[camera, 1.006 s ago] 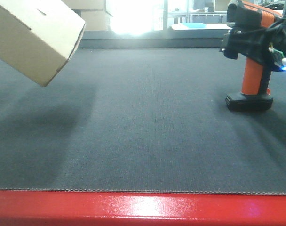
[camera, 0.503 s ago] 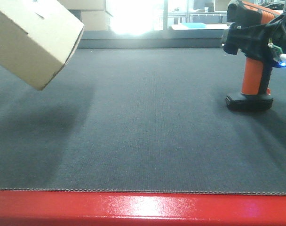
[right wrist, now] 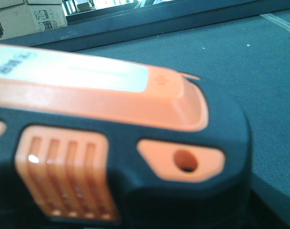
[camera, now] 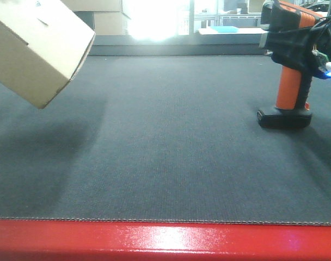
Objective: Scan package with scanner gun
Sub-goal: 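Lift the scanner and point it at the box's barcode label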
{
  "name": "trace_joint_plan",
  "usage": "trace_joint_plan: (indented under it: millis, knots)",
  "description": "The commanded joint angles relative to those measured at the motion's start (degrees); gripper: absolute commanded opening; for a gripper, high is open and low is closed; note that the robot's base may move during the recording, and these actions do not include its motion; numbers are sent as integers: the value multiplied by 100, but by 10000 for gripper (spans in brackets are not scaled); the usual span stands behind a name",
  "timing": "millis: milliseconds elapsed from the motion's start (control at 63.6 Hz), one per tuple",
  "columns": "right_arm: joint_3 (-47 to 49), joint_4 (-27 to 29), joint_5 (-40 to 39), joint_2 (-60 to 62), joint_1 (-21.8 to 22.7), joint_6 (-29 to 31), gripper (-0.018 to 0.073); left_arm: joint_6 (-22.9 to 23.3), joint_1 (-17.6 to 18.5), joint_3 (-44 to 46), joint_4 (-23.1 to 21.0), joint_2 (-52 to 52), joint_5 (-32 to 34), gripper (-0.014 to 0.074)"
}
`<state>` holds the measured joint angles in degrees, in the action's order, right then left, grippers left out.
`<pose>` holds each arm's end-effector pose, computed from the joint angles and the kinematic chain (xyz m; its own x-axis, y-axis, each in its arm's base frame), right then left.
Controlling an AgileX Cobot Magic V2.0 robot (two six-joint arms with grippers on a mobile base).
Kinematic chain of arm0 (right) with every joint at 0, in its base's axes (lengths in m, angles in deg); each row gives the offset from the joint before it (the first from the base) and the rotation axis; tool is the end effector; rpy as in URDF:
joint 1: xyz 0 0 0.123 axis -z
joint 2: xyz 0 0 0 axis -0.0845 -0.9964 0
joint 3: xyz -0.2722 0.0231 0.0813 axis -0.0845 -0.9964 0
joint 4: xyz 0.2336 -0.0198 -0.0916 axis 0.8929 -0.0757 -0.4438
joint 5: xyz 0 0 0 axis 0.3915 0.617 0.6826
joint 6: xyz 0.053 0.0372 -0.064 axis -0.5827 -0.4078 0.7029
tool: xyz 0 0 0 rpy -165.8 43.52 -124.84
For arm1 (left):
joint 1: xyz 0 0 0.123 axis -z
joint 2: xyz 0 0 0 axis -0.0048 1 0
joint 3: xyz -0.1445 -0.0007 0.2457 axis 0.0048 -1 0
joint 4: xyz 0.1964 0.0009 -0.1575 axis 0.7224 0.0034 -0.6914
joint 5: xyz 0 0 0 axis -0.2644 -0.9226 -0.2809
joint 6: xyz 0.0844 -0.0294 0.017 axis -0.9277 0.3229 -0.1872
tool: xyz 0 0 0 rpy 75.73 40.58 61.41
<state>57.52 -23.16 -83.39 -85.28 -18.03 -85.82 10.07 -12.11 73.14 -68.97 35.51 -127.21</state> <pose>0.3066 0.0416 0.1957 -0.1453 0.2423 -0.9593 0.1414 0.9647 0.2223 0.3078 0.0045 0.3399 -0.9033 -0.1698 -0.3940 0.1211 0.7800 -0.6139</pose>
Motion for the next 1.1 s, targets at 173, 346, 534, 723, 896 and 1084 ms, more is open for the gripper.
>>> trace_joint_plan:
  millis: [173, 346, 534, 723, 896, 1084]
  knots:
    - [42, 43, -159, 109, -6, 16, -154, -51, 5, 4, -134, -65, -9, -111]
    - [125, -128, 273, 660, -6, 396, -154, -51, 5, 4, -134, -65, -9, -111]
    - [847, -273, 1956, 1089, -6, 1819, -154, -51, 5, 4, -111, -65, -9, -111]
    - [1665, -273, 3147, 1142, -6, 2867, -154, -51, 5, 4, 78, -65, -9, -111]
    - [2086, -273, 3316, 1142, -6, 3389, -154, -51, 5, 4, 389, -65, -9, -111]
    - [2283, -299, 3346, 1142, -6, 3852, -154, -51, 5, 4, 492, -65, -9, -111]
